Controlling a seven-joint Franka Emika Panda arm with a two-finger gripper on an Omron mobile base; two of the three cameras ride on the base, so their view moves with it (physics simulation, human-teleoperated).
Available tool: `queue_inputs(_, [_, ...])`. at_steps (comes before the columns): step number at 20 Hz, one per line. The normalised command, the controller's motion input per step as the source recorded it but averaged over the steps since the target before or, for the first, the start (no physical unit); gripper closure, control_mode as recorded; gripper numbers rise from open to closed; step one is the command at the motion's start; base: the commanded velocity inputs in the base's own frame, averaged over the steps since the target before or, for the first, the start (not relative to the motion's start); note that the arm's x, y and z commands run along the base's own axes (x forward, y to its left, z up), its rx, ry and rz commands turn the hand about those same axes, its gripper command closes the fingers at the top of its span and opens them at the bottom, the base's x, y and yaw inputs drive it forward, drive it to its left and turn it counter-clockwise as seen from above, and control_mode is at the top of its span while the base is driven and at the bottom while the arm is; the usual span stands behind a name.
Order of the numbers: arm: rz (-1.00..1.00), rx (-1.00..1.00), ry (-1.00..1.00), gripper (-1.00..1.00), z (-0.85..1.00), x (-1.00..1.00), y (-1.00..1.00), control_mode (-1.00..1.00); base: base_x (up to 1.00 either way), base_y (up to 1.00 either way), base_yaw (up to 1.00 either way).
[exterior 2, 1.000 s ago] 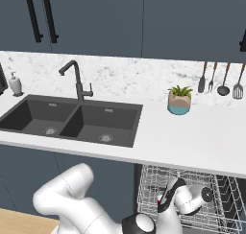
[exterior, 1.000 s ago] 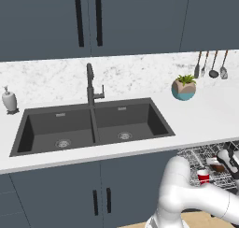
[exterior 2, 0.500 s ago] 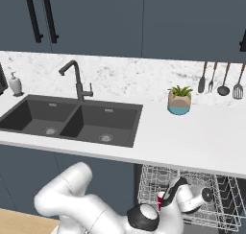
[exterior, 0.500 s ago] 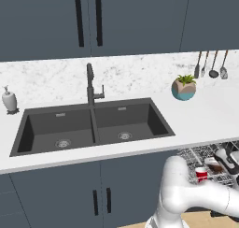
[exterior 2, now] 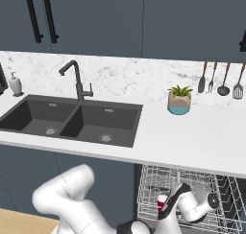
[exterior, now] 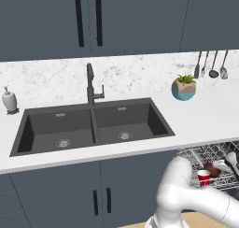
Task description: Pick up the cup and bowl from the counter, place them in the dishwasher, and close the dishwasher door.
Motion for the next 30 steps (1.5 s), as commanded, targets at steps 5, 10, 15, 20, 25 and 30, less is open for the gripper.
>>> queue_inputs(5, [-0.18,-0.10,0.14,-1.00,1.00,-0.24,0.09,-1.00,0.00,0.00,0.00])
queue_inputs(10, [-0.22,-0.09,0.20,-1.00,0.86,-0.89,0.02,-1.00,0.00,0.00,0.00])
queue_inputs(15, [-0.11,-0.08,0.34,-1.00,0.38,-1.00,0.00,-1.00,0.00,0.00,0.00])
queue_inputs(20, [-0.01,-0.18,0.42,-1.00,0.31,-0.54,-0.02,-1.00,0.00,0.00,0.00])
queue_inputs(25, [0.04,-0.11,0.36,-1.00,-0.16,-0.26,-0.02,-1.00,0.00,0.00,0.00])
queue_inputs(30, [0.13,0.00,0.15,-1.00,-0.89,0.19,-0.09,-1.00,0.00,0.00,0.00])
